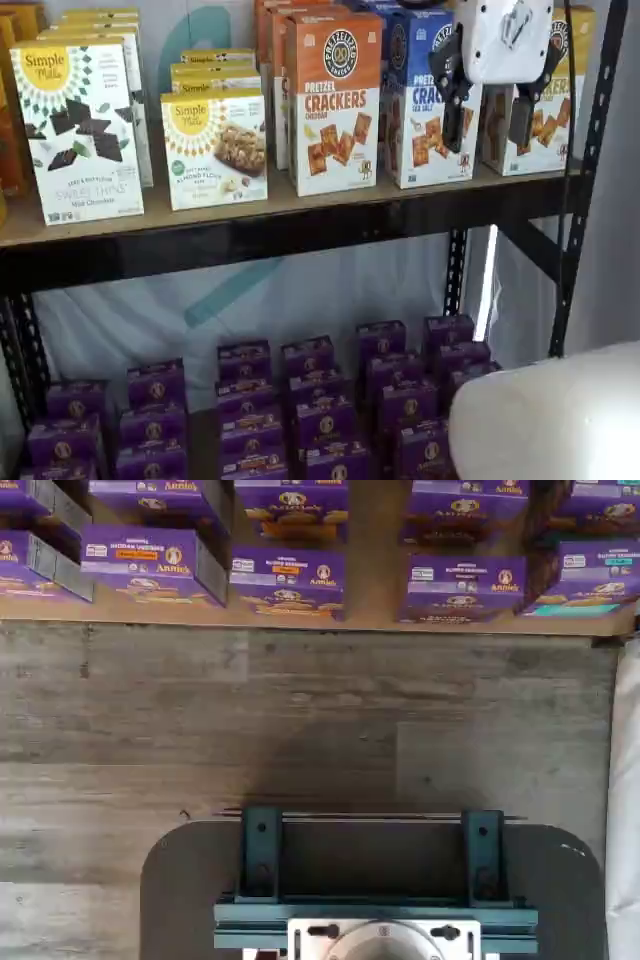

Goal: Retrieve the yellow and white box located on the top shelf, the sixth one from the left

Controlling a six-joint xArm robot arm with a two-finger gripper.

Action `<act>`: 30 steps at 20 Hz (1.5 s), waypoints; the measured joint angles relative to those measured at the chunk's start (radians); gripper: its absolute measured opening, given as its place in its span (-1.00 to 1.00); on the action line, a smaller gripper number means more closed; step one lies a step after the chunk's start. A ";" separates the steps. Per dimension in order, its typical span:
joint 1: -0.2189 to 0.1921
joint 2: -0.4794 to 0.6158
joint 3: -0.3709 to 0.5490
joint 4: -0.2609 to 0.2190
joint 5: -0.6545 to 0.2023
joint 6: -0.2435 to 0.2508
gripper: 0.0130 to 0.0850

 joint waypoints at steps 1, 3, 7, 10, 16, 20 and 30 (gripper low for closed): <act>0.000 0.005 -0.005 0.001 0.009 0.000 1.00; -0.007 0.017 -0.014 0.009 0.029 -0.002 1.00; -0.017 0.012 -0.011 0.017 0.028 -0.009 1.00; -0.012 0.005 0.003 -0.015 -0.001 -0.018 1.00; -0.032 -0.015 0.045 -0.097 -0.130 -0.061 1.00; -0.120 0.006 0.044 -0.107 -0.216 -0.143 1.00; -0.342 0.118 -0.029 -0.094 -0.350 -0.346 1.00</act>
